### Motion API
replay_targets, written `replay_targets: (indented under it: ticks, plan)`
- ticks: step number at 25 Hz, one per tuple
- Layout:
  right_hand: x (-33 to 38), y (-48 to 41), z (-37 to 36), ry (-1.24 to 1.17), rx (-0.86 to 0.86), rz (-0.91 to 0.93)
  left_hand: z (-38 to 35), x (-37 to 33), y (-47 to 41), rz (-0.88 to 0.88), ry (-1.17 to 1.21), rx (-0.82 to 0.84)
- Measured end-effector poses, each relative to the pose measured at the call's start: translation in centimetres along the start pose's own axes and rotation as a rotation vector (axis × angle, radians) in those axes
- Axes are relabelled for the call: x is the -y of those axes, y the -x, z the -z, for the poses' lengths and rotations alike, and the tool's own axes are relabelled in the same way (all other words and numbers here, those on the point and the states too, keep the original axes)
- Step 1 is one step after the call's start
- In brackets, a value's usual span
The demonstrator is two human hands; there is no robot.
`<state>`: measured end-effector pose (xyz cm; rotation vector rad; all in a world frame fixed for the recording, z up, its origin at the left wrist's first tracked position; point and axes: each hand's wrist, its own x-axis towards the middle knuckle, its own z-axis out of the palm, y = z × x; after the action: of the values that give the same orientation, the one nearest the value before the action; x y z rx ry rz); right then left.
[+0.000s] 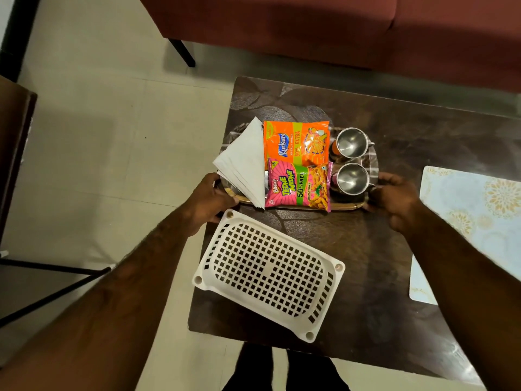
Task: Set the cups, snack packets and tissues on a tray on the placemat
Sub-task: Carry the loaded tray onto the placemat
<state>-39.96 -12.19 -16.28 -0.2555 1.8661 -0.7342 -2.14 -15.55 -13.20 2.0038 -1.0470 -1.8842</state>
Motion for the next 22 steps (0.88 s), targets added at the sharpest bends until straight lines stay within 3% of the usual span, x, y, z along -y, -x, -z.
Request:
replay_targets:
  ticks: [4, 7, 9, 13, 17, 22]
  plan:
    - [-1.6, 1.2, 0.9, -0.047, 0.073, -0.044, -0.1, 0.4, 0.7, 0.019, -0.113, 0.044]
    - [-3.2, 1.9, 0.8, -0.047, 0.023, -0.048, -0.2, 2.1, 2.1, 0.013, -0.47, 0.13]
    - [-3.9, 2.2, 0.6, -0.024, -0.016, -0.052, -0.8, 3.8, 2.8, -0.067, -0.709, 0.111]
    - [-4.5, 2.6, 0.4, -0.003, -0.041, -0.042, 0.0, 5.3, 3.5, -0.241, -0.889, 0.008]
    - [-4.4, 2.8, 0.4, -0.003, -0.031, -0.042, 0.2, 4.4, 3.2, -0.371, -1.154, 0.036]
    - [-4.7, 2.5, 0.4, 0.013, -0.038, -0.042, -3.7, 2.0, 2.4, -0.661, -1.456, 0.018]
